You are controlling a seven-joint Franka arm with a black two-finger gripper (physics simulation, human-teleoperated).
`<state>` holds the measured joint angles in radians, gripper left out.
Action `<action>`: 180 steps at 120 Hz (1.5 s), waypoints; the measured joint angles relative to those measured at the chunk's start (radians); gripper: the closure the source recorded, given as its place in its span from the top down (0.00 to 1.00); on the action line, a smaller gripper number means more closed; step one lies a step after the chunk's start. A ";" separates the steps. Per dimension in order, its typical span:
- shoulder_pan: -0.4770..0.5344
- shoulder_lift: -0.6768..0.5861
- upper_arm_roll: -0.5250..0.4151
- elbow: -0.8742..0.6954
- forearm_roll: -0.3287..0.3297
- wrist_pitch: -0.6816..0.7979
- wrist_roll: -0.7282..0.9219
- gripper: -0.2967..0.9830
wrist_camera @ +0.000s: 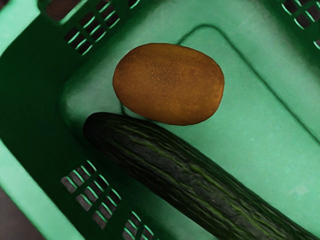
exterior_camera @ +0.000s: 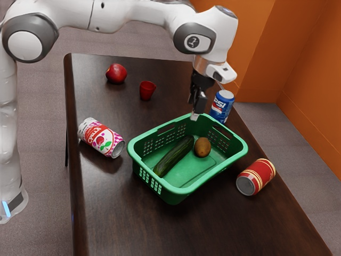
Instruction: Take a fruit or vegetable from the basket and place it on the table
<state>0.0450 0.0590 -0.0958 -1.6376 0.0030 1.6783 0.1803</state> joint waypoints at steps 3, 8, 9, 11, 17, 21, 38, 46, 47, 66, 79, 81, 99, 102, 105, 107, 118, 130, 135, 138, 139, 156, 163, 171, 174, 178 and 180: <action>0.002 0.001 -0.005 -0.003 0.001 0.007 0.004 0.77; 0.004 0.001 -0.016 -0.006 0.002 0.016 0.009 0.77; 0.004 0.001 -0.017 -0.007 0.002 0.018 0.009 0.77; 0.002 0.001 -0.019 -0.009 0.002 0.021 0.010 0.77; -0.007 0.001 -0.023 -0.013 0.002 0.029 0.009 0.77; -0.013 0.001 -0.024 -0.018 0.002 0.032 0.007 0.77; -0.021 0.002 -0.025 -0.038 -0.001 0.046 -0.003 0.77; -0.017 0.003 -0.024 -0.047 0.002 0.053 -0.007 0.77; -0.017 0.003 -0.023 -0.049 0.002 0.055 -0.007 0.77; -0.003 0.016 -0.025 -0.057 0.044 0.094 -0.017 0.77; 0.002 0.020 -0.044 -0.058 0.059 0.115 -0.024 0.77; 0.000 0.021 -0.047 -0.058 0.059 0.117 -0.025 0.77; -0.019 0.030 -0.064 -0.071 0.062 0.132 -0.041 0.77; -0.019 0.033 -0.065 -0.077 0.062 0.135 -0.044 0.77; -0.018 0.036 -0.065 -0.082 0.061 0.138 -0.047 0.77; -0.017 0.037 -0.065 -0.086 0.059 0.141 -0.049 0.77; -0.010 0.041 -0.065 -0.099 0.052 0.153 -0.059 0.77; -0.009 0.046 -0.066 -0.102 0.046 0.162 -0.068 0.77; -0.010 0.048 -0.066 -0.102 0.045 0.165 -0.071 0.77; -0.010 0.048 -0.065 -0.102 0.044 0.167 -0.073 0.77; -0.010 0.048 -0.065 -0.102 0.045 0.167 -0.074 0.77; -0.009 0.056 -0.062 -0.101 0.075 0.194 -0.088 0.77; -0.009 0.066 -0.062 -0.101 0.087 0.215 -0.095 0.77; -0.008 0.072 -0.062 -0.101 0.095 0.240 -0.102 0.77; -0.008 0.074 -0.062 -0.101 0.097 0.247 -0.105 0.77; -0.007 0.079 -0.062 -0.101 0.098 0.256 -0.108 0.77; -0.007 0.084 -0.062 -0.101 0.099 0.261 -0.109 0.77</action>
<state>0.0381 0.1425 -0.1580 -1.7384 0.1017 1.9397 0.0709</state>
